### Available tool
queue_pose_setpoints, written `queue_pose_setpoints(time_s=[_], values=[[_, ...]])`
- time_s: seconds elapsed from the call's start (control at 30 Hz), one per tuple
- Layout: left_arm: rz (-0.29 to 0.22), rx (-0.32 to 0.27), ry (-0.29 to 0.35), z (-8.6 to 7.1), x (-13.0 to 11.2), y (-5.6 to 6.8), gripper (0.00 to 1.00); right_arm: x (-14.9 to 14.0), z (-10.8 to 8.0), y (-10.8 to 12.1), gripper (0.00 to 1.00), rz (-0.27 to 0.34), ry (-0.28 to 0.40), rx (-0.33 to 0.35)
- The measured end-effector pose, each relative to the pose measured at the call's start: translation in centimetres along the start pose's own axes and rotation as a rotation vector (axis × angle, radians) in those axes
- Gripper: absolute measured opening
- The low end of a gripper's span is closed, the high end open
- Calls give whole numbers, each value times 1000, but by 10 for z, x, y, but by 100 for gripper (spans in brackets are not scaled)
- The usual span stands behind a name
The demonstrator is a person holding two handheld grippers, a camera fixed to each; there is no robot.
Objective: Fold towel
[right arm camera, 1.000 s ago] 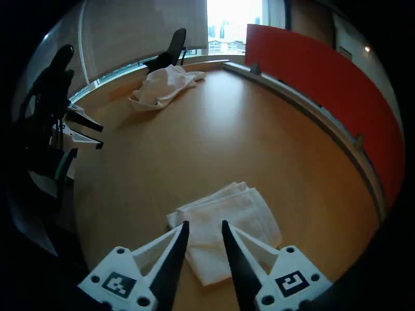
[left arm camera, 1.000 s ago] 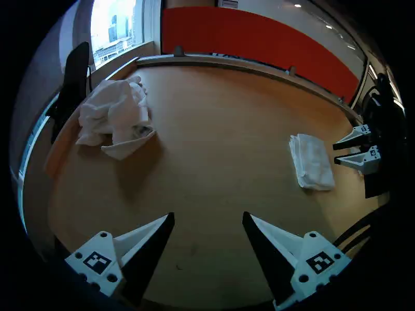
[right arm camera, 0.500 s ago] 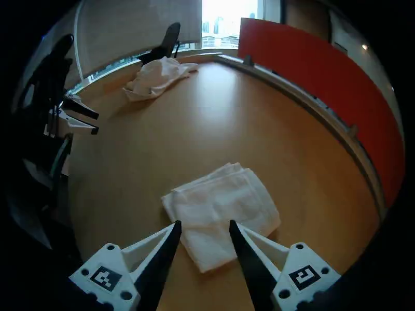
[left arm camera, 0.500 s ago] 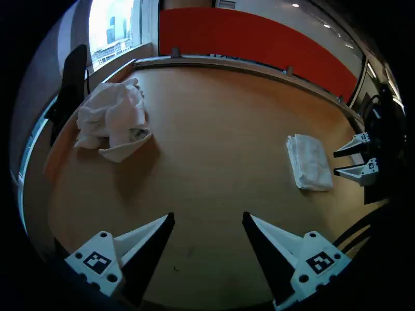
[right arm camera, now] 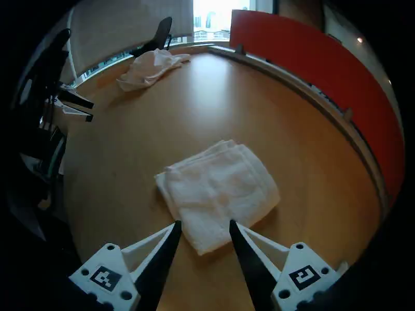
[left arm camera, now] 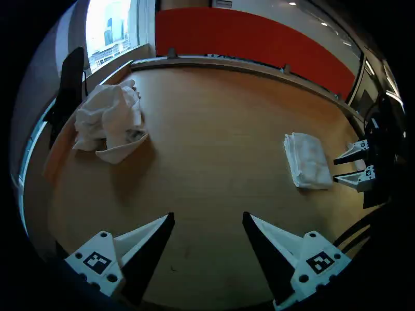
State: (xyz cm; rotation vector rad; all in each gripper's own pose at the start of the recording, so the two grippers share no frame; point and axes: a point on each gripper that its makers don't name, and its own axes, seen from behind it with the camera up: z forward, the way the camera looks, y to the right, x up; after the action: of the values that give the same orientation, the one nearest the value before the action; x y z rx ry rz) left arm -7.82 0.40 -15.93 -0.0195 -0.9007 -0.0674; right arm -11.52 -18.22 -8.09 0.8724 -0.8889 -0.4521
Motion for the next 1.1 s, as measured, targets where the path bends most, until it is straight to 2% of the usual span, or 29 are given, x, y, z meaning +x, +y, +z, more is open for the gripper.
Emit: queue_pose_setpoints(time_s=[0.33, 0.57, 0.7, 0.9, 1.1], values=[[3, 1, -2, 0, 0, 1, 97, -32, 11, 1, 70, 23, -49, -23], [6, -1, -2, 0, 2, 2, 98, -42, 14, 0, 69, 44, -63, -22], [7, -1, -1, 0, 2, 2, 97, -45, 16, -1, 62, 56, -70, -23], [7, -1, -1, 0, 2, 3, 97, -51, 18, -2, 42, 63, -81, -25], [7, 0, -4, 1, 1, 2, 97, -53, 18, -3, 33, 65, -79, -29]])
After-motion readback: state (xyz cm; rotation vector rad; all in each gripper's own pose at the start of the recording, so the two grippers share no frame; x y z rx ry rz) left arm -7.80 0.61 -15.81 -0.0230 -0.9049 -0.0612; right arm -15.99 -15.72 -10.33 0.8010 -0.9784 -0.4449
